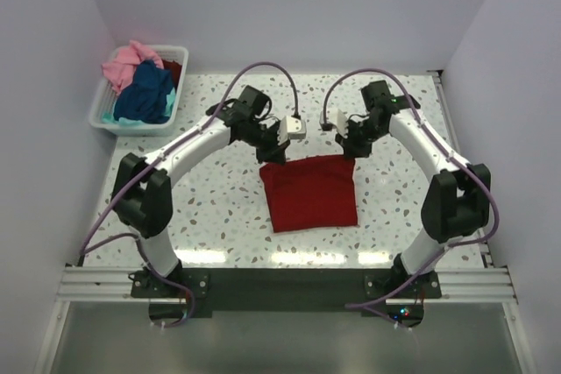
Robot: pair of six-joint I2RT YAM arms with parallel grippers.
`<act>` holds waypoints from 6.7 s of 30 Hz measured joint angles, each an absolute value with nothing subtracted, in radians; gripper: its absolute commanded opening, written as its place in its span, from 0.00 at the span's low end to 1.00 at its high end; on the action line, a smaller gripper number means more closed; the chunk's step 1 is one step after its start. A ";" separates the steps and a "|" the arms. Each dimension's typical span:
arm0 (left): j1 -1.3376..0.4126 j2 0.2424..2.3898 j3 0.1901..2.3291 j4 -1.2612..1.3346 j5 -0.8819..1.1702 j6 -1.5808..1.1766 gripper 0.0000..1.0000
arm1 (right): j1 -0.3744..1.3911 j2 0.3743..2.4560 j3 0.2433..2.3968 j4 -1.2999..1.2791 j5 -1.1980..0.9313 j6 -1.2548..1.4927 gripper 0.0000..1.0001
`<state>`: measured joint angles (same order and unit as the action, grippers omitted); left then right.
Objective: Fold and stack the t-shirts
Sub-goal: Fold the tshirt, then neatly place the folded tshirt to the corner
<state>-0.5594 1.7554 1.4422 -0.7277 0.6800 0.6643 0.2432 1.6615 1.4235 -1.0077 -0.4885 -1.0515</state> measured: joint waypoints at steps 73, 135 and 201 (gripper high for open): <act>-0.215 1.916 1.420 -0.406 0.668 0.251 1.00 | 0.204 2.027 1.727 -0.788 -0.520 -0.382 0.99; -0.210 2.133 1.227 0.232 0.985 -0.501 1.00 | 0.169 2.421 1.864 -1.009 -1.147 -0.184 0.97; 0.395 1.741 1.029 -0.871 -0.096 1.287 1.00 | -0.044 1.631 1.599 -1.135 -0.667 -0.274 0.99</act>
<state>0.3946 1.7409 1.0290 -0.8707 -0.0959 1.2865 -0.0441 1.6310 1.5990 -1.1351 -0.6666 -0.2741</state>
